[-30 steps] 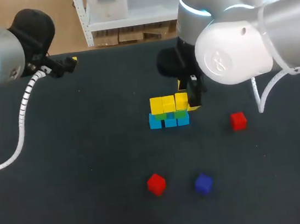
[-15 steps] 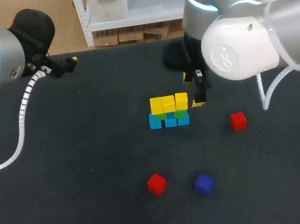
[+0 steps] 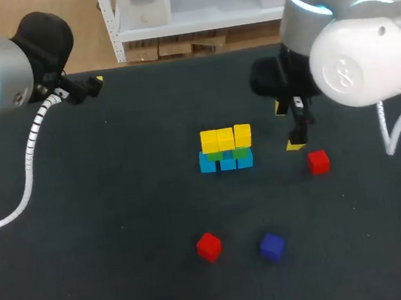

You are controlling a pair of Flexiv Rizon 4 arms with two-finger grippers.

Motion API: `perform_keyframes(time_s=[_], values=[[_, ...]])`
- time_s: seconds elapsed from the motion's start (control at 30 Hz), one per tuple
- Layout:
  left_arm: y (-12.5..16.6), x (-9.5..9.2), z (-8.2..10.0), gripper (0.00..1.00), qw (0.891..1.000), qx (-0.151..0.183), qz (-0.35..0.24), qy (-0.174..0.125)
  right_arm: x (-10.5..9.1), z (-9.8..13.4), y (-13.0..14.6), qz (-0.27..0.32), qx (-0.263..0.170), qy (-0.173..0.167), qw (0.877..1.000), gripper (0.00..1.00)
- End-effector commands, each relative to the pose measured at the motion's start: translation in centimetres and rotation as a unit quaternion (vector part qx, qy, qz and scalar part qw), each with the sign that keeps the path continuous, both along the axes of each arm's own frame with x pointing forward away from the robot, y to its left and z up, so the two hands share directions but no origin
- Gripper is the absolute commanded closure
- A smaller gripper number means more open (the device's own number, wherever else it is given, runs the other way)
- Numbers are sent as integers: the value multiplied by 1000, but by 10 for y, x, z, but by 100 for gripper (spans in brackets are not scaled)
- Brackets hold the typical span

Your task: Place the blue cubes, place green cubes on the blue cubes, place the yellow cubes on the green cubes, then place the red cubes on the yellow cubes, and place purple cube on the red cubes.

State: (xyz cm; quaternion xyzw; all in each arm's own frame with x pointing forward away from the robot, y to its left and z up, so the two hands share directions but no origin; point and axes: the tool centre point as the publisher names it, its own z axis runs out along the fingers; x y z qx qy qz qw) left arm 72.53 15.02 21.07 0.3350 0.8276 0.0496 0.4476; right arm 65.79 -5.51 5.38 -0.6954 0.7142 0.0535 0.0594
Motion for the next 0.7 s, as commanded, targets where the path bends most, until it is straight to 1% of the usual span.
perform_keyframes(time_s=[0.03,0.27,0.3,0.33,0.37,0.43,0.57,0.7], values=[[1,2,0,0,1000,-1,-2,1,-19,-4,-18,-7,10,-17,1000,0],[1,2,0,0,1000,-1,-2,1,-41,-10,-34,-7,-3,-7,1000,0],[1,2,0,0,1000,-1,-2,1,-44,-10,-36,-6,-4,-7,1000,0],[1,2,0,0,1000,-1,-2,1,-46,-9,-37,-2,1,-24,1000,0],[1,2,0,0,1000,-1,-2,1,-48,-9,-38,-4,3,-19,1000,0],[1,2,0,0,1000,-1,-2,1,-52,-10,-41,1,-1,-22,1000,0],[1,2,0,0,1000,-1,-2,1,-52,-19,-46,-2,-2,-14,1000,0],[1,2,0,0,1000,-1,-2,1,-48,-29,-50,-7,-2,-6,1000,0]])
